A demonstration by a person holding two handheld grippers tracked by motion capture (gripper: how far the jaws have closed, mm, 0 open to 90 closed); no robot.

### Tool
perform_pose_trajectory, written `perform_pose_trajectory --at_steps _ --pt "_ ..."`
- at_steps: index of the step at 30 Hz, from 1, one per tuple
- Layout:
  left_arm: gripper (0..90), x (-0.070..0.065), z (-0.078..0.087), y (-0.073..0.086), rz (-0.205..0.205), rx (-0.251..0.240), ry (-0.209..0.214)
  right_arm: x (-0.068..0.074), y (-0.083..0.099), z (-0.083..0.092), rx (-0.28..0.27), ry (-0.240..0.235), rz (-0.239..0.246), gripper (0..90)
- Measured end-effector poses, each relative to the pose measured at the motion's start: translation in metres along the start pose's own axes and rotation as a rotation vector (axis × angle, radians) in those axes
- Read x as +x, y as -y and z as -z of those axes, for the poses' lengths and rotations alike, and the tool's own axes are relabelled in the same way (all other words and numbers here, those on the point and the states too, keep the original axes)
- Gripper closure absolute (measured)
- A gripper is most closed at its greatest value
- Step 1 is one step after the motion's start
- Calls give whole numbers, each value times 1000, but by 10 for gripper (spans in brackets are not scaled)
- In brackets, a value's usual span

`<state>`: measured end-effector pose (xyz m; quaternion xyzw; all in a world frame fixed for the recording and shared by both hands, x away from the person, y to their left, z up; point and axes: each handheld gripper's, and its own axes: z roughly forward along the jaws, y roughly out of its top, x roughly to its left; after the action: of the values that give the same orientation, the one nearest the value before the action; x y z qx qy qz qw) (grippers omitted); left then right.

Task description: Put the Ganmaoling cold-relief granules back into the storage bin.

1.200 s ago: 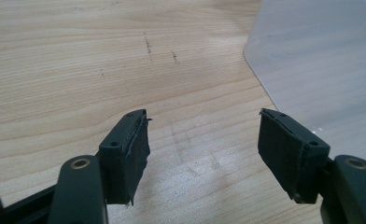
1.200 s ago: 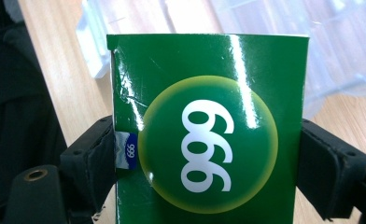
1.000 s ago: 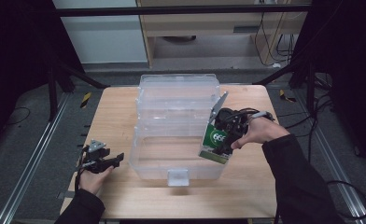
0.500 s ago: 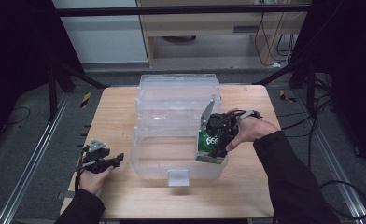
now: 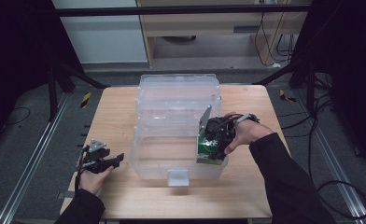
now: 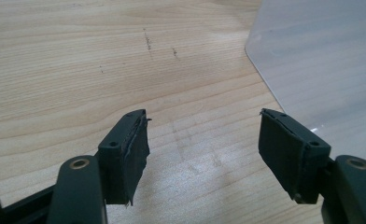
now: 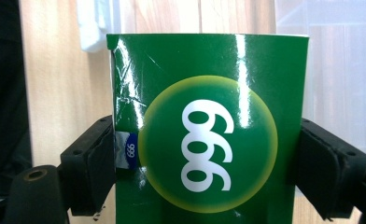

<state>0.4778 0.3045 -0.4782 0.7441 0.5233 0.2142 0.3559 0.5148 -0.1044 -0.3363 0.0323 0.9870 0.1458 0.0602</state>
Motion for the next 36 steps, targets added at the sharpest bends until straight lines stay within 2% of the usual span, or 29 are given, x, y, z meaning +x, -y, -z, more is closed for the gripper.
perform_pose_trajectory --at_steps 1,11,14,18,21,27,31,36 --pt "324 0 0 0 -1 1 0 0 2 -5 23 10 5 171" --pt "324 0 -1 0 -3 3 -1 1 2 -16 51 12 37 171" --pt "323 0 -1 0 -1 5 -1 0 3 -19 54 13 65 170" --pt "323 0 -1 1 -3 7 1 0 3 -24 70 -13 91 169" --pt "323 0 -1 1 -4 7 1 0 3 -28 82 -34 75 168" --pt "323 -1 -2 1 -5 8 1 -2 7 -35 54 -46 54 167" --pt "322 0 -1 1 -6 8 -1 -3 7 -41 61 -58 37 165" --pt "322 0 -2 1 -6 11 0 -2 9 -44 49 -56 45 165"
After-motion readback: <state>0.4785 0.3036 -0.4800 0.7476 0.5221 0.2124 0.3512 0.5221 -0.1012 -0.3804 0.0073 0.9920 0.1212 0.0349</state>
